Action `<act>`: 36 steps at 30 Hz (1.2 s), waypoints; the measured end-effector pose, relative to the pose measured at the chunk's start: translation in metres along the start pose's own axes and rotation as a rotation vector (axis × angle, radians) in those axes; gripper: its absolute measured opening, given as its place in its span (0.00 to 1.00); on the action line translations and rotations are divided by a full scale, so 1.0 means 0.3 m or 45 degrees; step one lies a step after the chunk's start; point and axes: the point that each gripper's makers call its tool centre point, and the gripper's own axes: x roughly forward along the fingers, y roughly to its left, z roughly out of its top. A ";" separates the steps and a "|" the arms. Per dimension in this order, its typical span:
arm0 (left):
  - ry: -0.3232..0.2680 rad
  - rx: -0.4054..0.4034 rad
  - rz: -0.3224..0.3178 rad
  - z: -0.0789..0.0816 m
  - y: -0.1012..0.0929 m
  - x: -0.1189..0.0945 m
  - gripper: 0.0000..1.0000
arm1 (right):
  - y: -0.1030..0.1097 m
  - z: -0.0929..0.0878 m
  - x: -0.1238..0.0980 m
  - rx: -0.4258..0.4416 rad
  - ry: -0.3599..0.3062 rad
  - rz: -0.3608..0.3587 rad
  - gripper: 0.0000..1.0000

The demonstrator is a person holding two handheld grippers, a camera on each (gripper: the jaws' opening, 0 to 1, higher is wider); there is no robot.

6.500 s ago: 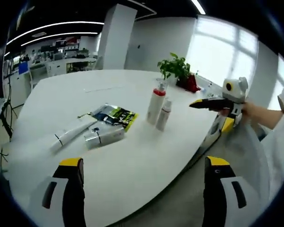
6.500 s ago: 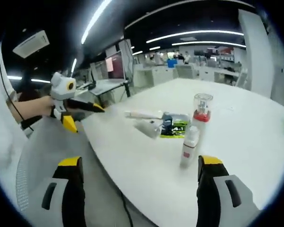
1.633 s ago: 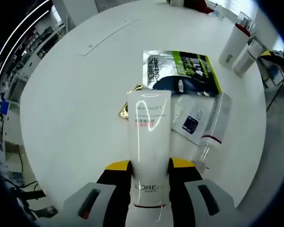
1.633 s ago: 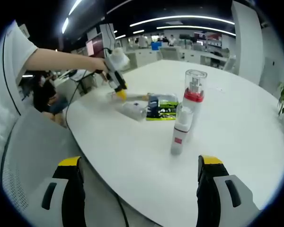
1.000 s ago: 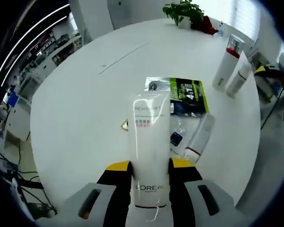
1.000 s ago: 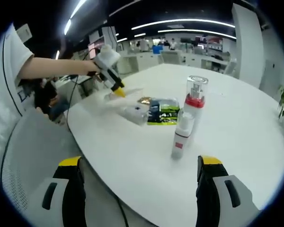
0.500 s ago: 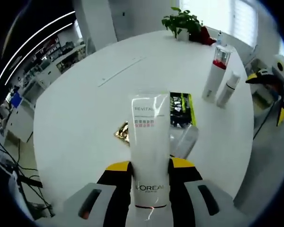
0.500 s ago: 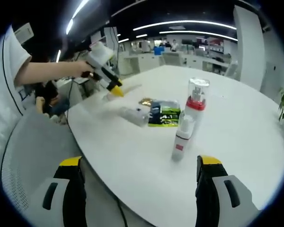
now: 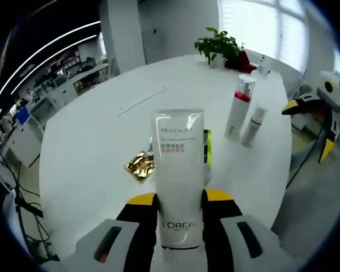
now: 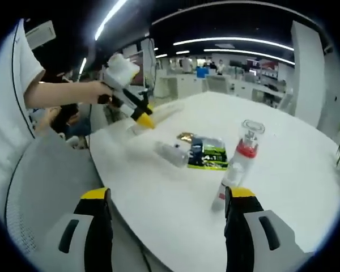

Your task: Arrange the skincare products in the storage area until every visible bottle or jar stands upright without overlapping.

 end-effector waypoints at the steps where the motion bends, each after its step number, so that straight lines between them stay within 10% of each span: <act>1: -0.007 -0.003 0.002 0.000 -0.008 -0.007 0.34 | 0.012 0.022 0.010 0.033 -0.044 0.014 0.80; 14: -0.125 -0.043 -0.026 0.037 -0.164 -0.111 0.34 | 0.067 0.246 0.076 0.424 -0.437 0.074 0.79; 36: -0.271 -0.024 -0.012 0.129 -0.359 -0.188 0.34 | 0.133 0.319 0.213 0.614 -0.507 0.073 0.32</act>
